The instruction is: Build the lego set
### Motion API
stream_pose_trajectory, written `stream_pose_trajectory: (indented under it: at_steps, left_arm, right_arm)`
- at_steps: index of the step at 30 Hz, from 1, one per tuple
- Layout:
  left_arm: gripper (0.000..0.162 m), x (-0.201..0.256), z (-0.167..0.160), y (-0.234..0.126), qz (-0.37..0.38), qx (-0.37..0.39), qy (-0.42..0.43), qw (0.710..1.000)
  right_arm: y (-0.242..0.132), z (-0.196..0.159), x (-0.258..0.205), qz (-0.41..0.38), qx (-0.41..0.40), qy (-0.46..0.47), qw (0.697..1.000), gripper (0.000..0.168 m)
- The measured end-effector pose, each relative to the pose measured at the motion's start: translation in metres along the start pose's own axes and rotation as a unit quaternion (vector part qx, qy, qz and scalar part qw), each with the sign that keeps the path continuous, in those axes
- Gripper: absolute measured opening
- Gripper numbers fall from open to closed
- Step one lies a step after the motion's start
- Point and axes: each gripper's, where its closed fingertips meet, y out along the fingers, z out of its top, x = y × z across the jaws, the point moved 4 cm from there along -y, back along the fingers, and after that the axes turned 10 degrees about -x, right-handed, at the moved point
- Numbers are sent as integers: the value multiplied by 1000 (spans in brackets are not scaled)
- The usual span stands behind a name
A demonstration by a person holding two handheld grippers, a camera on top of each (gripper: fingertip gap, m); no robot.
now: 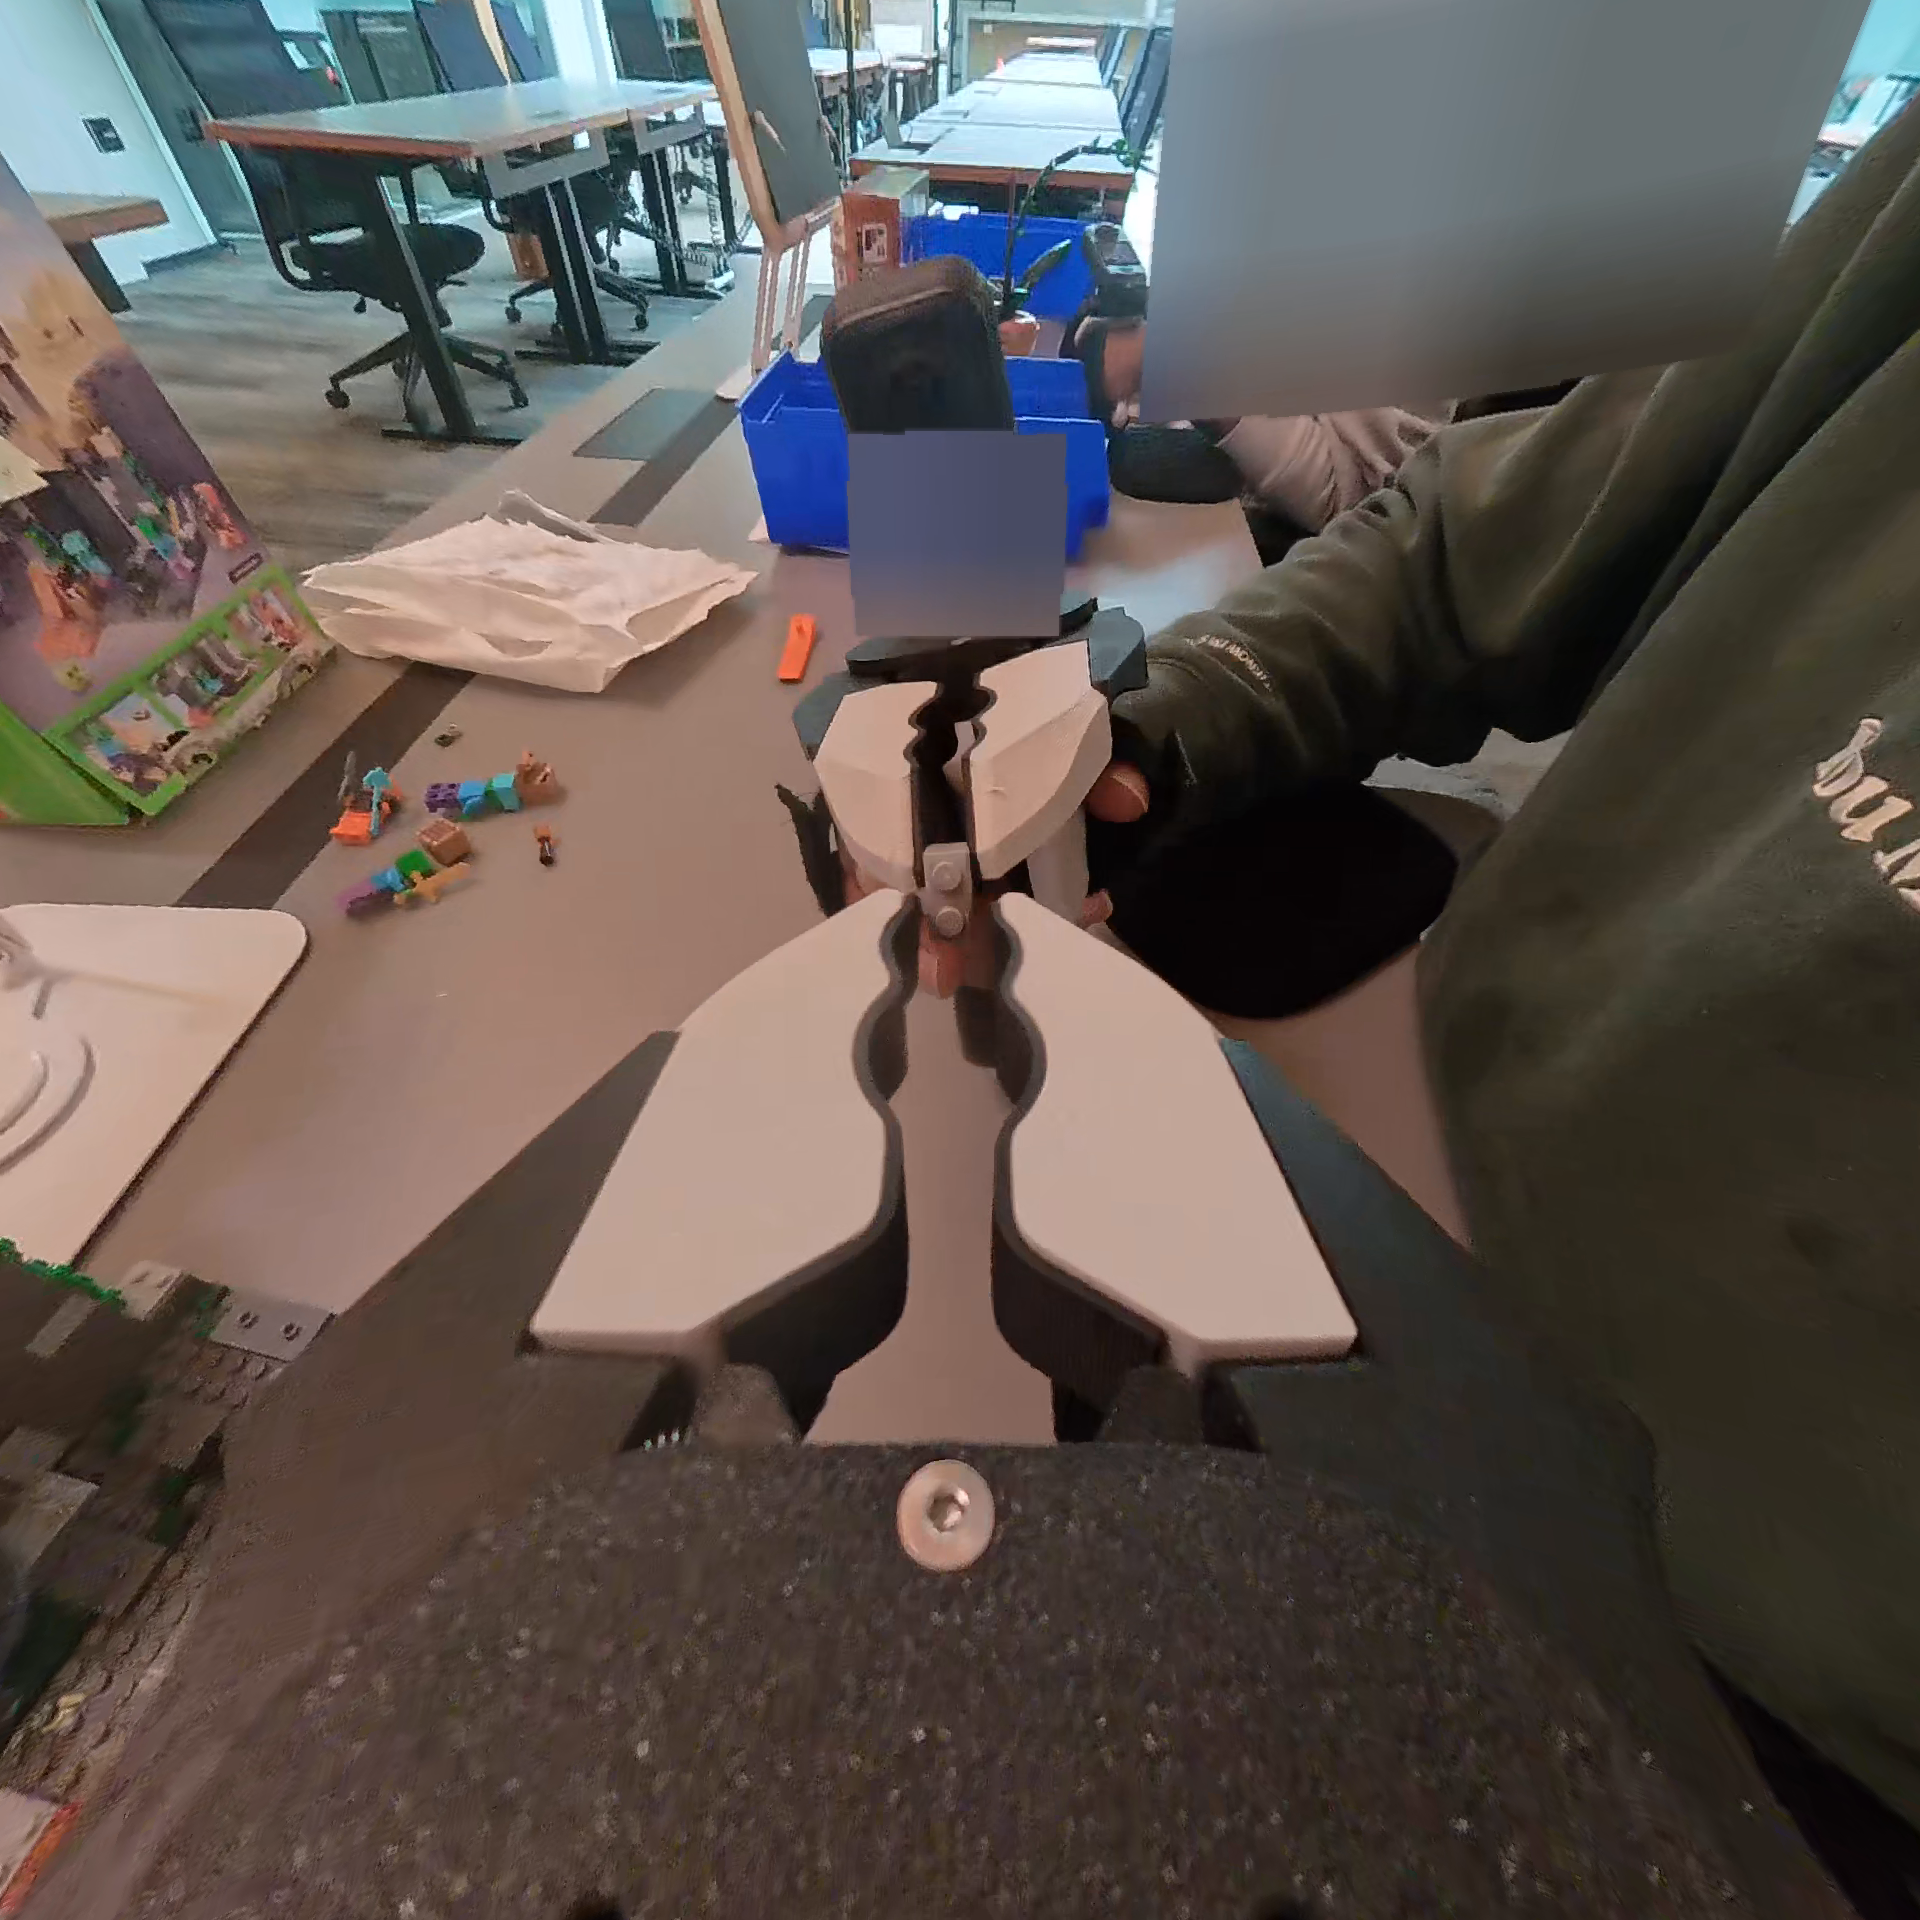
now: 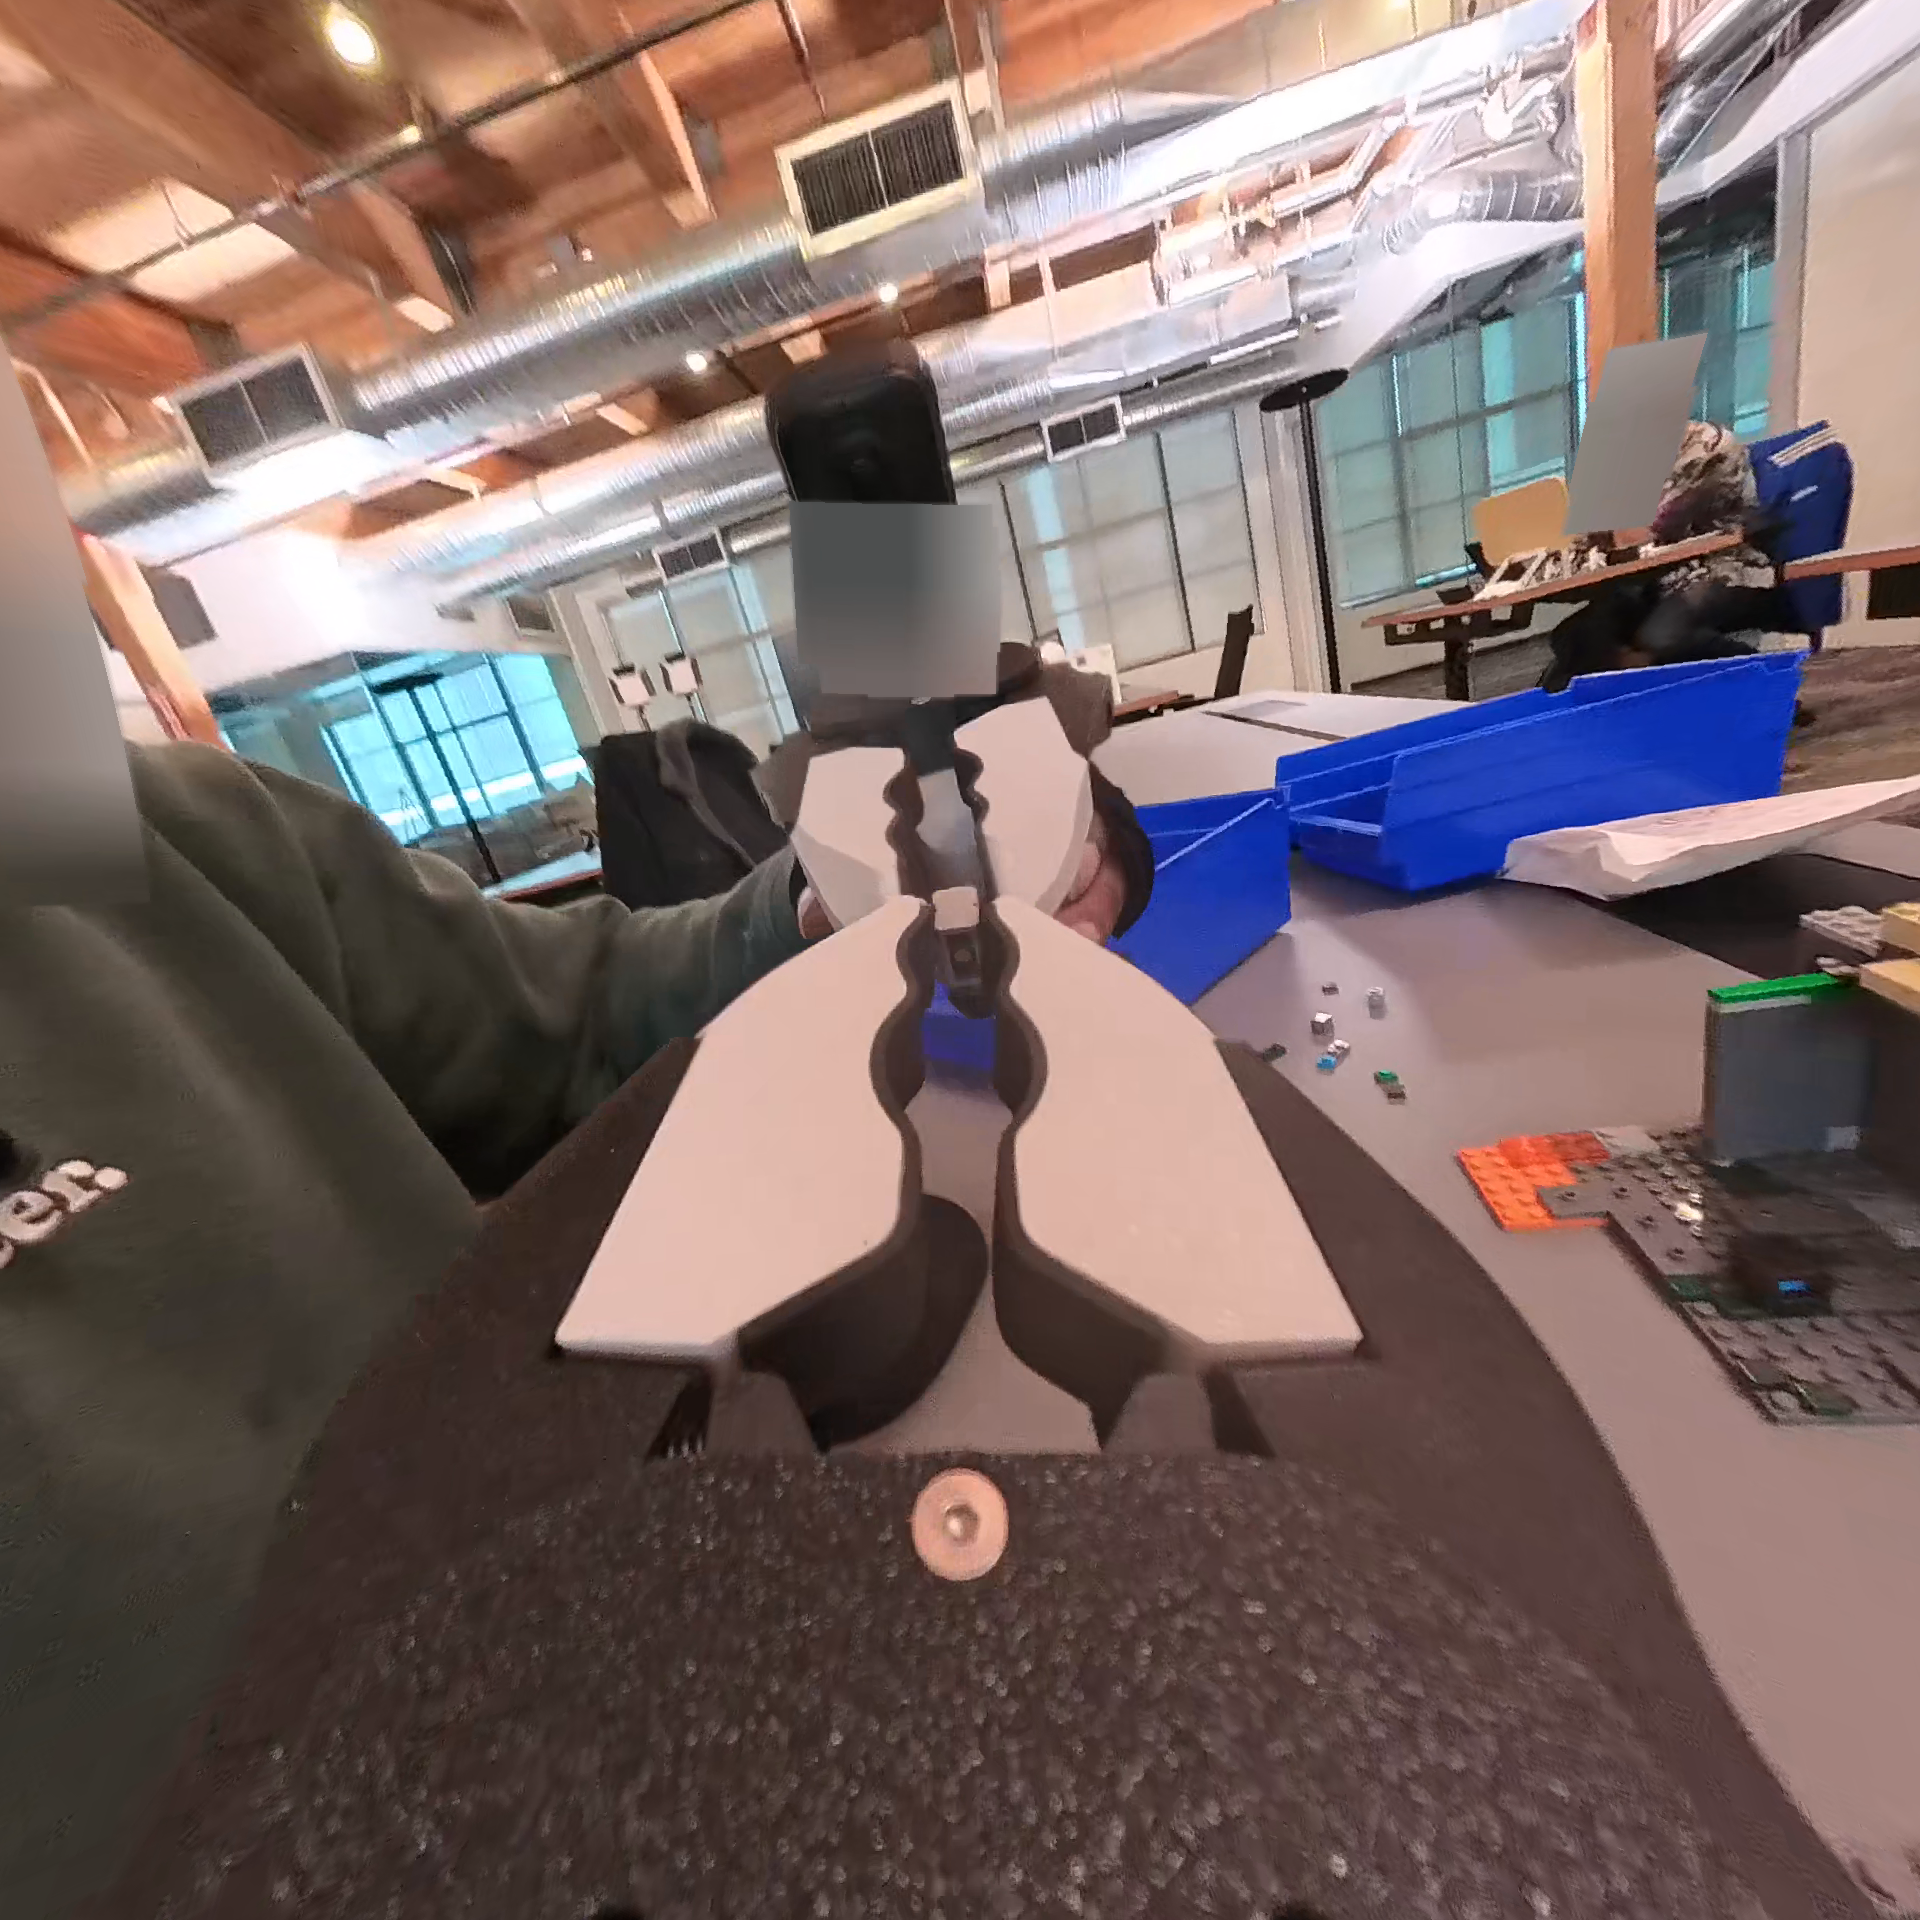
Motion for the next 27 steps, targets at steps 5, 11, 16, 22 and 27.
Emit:
stream_pose_trajectory:
  at_steps: [5, 11, 16, 22, 27]
  left_arm:
    - [7, -3, 1, 3, -5, -9, -10, 1000]
    - [8, -10, -16, 12, 1, -136, -11, 991]
    - [8, -13, -29, 27, -13, -221, -12, 975]
    - [8, -14, -36, 45, -22, -262, 5, 965]
    - [14, -20, -36, 48, -6, -228, -18, 974]
  right_arm:
    - [-4, 1, 2, 0, 11, 3, 1000, 8]
    - [-10, -10, 9, -38, -134, -84, 987, 9]
    - [-13, -17, 15, -71, -300, -170, 936, 16]
    - [-18, -37, 19, -74, -380, -172, 906, 8]
    - [-32, -41, 24, -74, -351, -149, 922, 7]
